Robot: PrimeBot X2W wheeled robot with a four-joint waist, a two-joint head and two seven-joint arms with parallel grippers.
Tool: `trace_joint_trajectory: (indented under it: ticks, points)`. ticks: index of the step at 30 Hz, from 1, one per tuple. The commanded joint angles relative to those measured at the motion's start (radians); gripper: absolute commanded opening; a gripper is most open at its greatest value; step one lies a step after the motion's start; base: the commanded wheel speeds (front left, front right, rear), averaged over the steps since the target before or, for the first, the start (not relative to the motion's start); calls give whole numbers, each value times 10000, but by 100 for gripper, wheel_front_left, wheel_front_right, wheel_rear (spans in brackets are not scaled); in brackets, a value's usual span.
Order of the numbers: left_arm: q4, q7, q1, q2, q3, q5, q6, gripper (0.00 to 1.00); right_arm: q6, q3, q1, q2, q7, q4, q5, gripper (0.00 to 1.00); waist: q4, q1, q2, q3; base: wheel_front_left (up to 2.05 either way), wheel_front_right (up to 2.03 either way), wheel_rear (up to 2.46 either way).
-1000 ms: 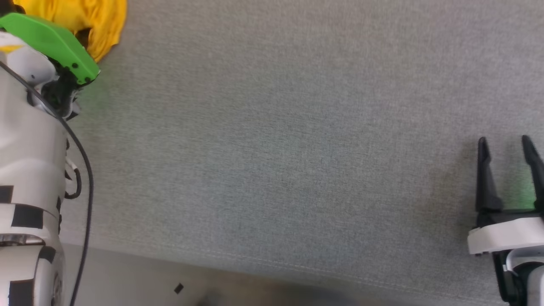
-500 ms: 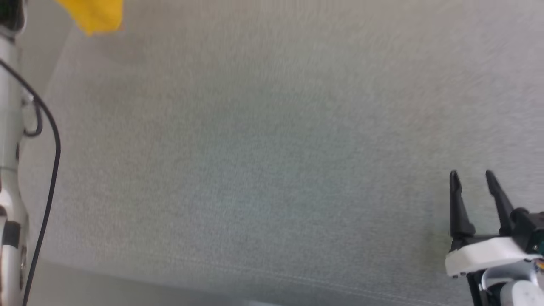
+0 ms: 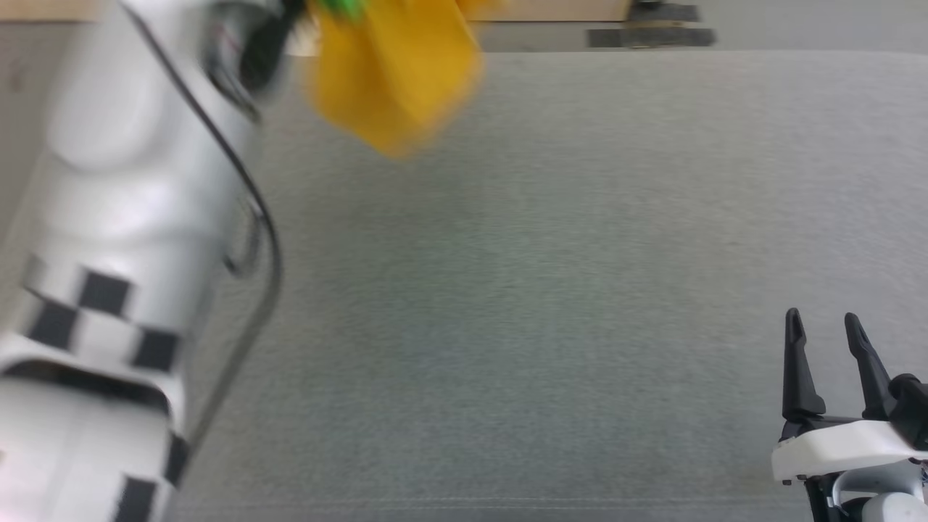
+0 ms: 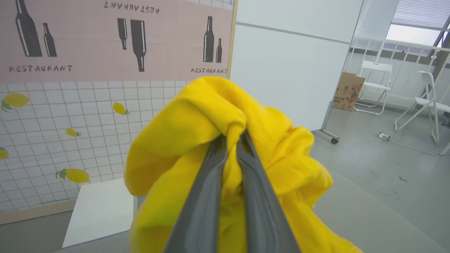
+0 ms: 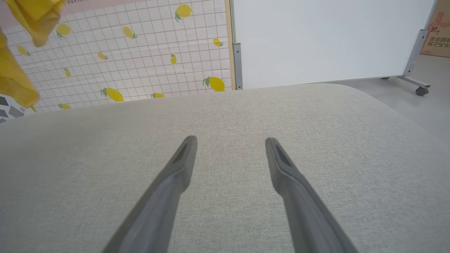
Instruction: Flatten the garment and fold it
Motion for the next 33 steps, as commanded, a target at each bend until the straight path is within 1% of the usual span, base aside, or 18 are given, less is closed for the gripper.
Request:
trace_joint_trajectory:
  ticks: [1, 4, 5, 10, 11, 15, 18, 19, 20, 24, 26, 30, 33]
  points:
    - [108, 54, 631, -107, -220, -44, -38, 0, -11, -49, 37, -6, -102, 50, 71, 100, -775, 1, -1, -175, 0, 0, 0]
    - [441, 161, 1728, -418, -751, -83, -37, 0, -11, -119, 112, -6, -151, 123, 113, 100, -1020, 1, -1, -142, 0, 0, 0]
    - [777, 309, 2613, -695, -932, -353, -34, 0, -11, -153, 138, -6, -175, 150, 149, 100, -1175, 1, -1, -168, 0, 0, 0]
    - [1644, 863, 4435, -1045, -1895, -249, -21, 0, -11, -213, 196, -6, -224, 94, 234, 100, -1348, 1, -1, -67, 0, 0, 0]
    - [1831, 1125, 4816, -1144, -2069, -348, -23, 0, -11, -229, 206, -6, -233, 99, 241, 100, -1355, 1, -1, -61, 0, 0, 0]
    - [2330, 2228, 5688, -1319, -2444, -786, -27, 0, -11, -241, 231, -6, -258, 140, 298, 100, -1288, 1, -1, -56, 0, 0, 0]
    - [2236, 2400, 5775, -1370, -2219, -1202, -28, 0, -11, -237, 252, -6, -273, 203, 336, 100, -1115, 1, -1, -173, 0, 0, 0]
    - [2076, 2330, 5722, -1386, -2067, -1361, -29, 45, -11, -253, 270, -6, -278, 237, 343, 100, -1012, 1, -1, -247, 0, 0, 0]
    - [1927, 2238, 5667, -1382, -1936, -1465, -25, 100, -11, -252, 282, -6, -281, 272, 337, 100, -939, 1, -1, -311, 0, 0, 0]
    - [1221, 1849, 5504, -1365, -990, -2287, 66, 100, -11, -258, 348, -6, -292, 418, 328, 100, -582, 1, -1, -742, 0, 0, 0]
    - [801, 1690, 5529, -1357, -343, -2918, 116, 100, -11, -266, 396, -6, -296, 487, 340, 100, -425, 1, -1, -982, 0, 0, 0]
    - [-60, 864, 5580, -876, 644, -3299, 402, 100, -11, -280, 452, -6, -301, 579, 363, 100, -117, 1, -1, -1387, 0, 0, 0]
    - [-829, -244, 5833, -298, 1265, -3118, 452, 100, -11, -263, 470, -6, -302, 616, 297, 100, 125, 1, -1, -1591, 0, 0, 0]
